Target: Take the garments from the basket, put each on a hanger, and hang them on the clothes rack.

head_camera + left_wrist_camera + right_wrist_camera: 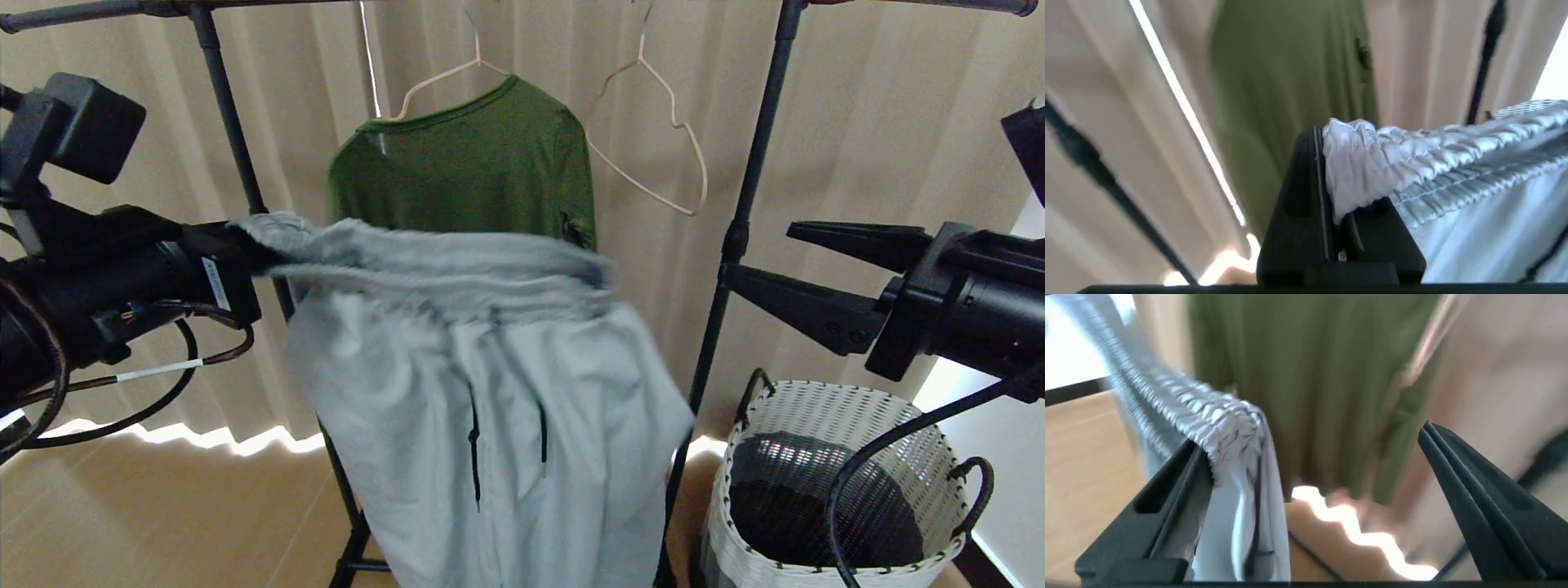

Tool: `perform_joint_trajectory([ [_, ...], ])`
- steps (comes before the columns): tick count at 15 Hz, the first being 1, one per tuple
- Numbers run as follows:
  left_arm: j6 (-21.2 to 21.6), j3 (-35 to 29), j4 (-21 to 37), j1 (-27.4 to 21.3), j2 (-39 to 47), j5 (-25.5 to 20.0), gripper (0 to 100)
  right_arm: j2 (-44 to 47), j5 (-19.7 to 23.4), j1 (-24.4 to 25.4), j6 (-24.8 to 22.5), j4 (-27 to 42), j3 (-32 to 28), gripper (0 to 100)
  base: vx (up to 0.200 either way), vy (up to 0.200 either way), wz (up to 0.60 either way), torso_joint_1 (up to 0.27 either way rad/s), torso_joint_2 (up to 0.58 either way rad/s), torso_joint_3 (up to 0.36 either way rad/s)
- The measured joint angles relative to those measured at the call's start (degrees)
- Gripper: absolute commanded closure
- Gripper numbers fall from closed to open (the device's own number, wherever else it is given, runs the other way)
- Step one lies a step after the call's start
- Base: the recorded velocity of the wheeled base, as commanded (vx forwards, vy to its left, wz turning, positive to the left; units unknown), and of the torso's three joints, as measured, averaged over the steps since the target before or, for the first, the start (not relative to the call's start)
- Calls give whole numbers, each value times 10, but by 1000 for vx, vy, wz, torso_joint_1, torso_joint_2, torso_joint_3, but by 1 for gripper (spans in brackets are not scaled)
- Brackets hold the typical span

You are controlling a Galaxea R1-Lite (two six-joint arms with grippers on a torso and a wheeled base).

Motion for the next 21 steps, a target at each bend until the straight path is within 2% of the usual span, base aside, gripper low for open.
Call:
perform_joint_trajectory([
  [6,-2,36,0,7,-11,-1,100,-10,-7,-1,-2,3,28,0,0,0,0,0,0,0],
  [8,-4,67,0,16,-30,-2,100,-14,-41,-23,-33,7,58,0,0,0,0,0,0,0],
  [10,-23,114,0,28,-61,-2,100,-23,-105,-40,-65,3,98,0,0,0,0,0,0,0],
  [11,-34,137,0,35,-77,-3,100,-29,-122,-43,-68,-5,114,0,0,0,0,0,0,0],
  [13,-59,176,-1,44,-106,-5,100,-43,-135,-46,-66,-36,143,0,0,0,0,0,0,0],
  [15,-82,211,-1,49,-125,-6,100,-53,-136,-51,-67,-120,193,0,0,0,0,0,0,0],
  [17,-82,227,0,57,-134,-6,100,-55,-137,-61,-66,-189,237,0,0,0,0,0,0,0],
  [21,-79,233,-1,61,-138,-7,100,-56,-136,-108,-68,-193,260,0,0,0,0,0,0,0],
])
